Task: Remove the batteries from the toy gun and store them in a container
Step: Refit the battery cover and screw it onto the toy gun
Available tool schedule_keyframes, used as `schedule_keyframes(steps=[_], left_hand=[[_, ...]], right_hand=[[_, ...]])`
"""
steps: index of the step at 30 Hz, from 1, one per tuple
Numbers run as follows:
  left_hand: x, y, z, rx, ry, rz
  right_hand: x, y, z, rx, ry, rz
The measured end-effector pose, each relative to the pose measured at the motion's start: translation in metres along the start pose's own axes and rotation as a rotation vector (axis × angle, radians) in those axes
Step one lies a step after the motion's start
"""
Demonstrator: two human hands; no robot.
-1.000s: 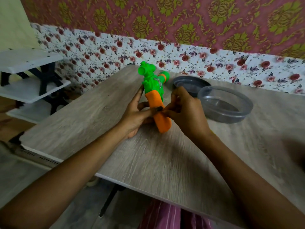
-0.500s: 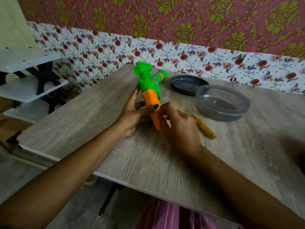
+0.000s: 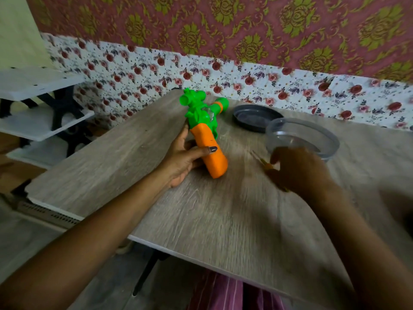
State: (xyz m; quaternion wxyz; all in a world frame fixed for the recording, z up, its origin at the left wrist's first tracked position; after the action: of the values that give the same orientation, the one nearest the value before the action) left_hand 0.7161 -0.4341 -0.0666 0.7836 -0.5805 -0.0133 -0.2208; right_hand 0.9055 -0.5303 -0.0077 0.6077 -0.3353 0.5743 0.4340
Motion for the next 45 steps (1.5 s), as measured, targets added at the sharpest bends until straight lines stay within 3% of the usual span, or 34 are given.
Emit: schedule_keyframes(steps=[6,12,19,33,40,42,45], left_hand=[[0.001,-0.002,-0.001,-0.010,-0.020,-0.011],[0.001,-0.005,-0.002,-0.019,-0.039,-0.043],[0.001,-0.006,-0.003,-0.017,-0.046,-0.019],[0.000,-0.005,-0.003,0.006,-0.031,0.016],[0.001,-0.007,-0.003,0.057,-0.005,0.047],[0.001,-0.007,-0.004,0.072,-0.010,0.044],[0.000,-0.008,-0.004,0.090,0.012,0.080]], right_hand=[[0.008,-0.013,0.000,0.012,0.010,0.144],[-0.021,0.013,-0.012,-0.342,-0.209,0.486],[-0.029,0.017,-0.028,-0.446,-0.289,0.693],[-0.031,0.021,-0.028,-0.410,-0.265,0.716],[-0.037,0.028,-0.021,-0.450,-0.261,0.397],[-0.040,0.028,-0.019,-0.468,-0.196,0.360],[-0.045,0.028,-0.024,-0.496,-0.255,0.348]])
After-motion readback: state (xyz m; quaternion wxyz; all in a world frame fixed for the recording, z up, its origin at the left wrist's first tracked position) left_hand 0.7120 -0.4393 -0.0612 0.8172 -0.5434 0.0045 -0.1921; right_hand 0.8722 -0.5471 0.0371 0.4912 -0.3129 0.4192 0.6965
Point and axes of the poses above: each hand's wrist, its own z-axis towards the middle knuckle, its own x-axis out of the palm, y = z × x, the point moved 4 cm from there along z, towards the middle knuckle, and after that the axes turned 15 degrees about x, right-handed, at the moved point
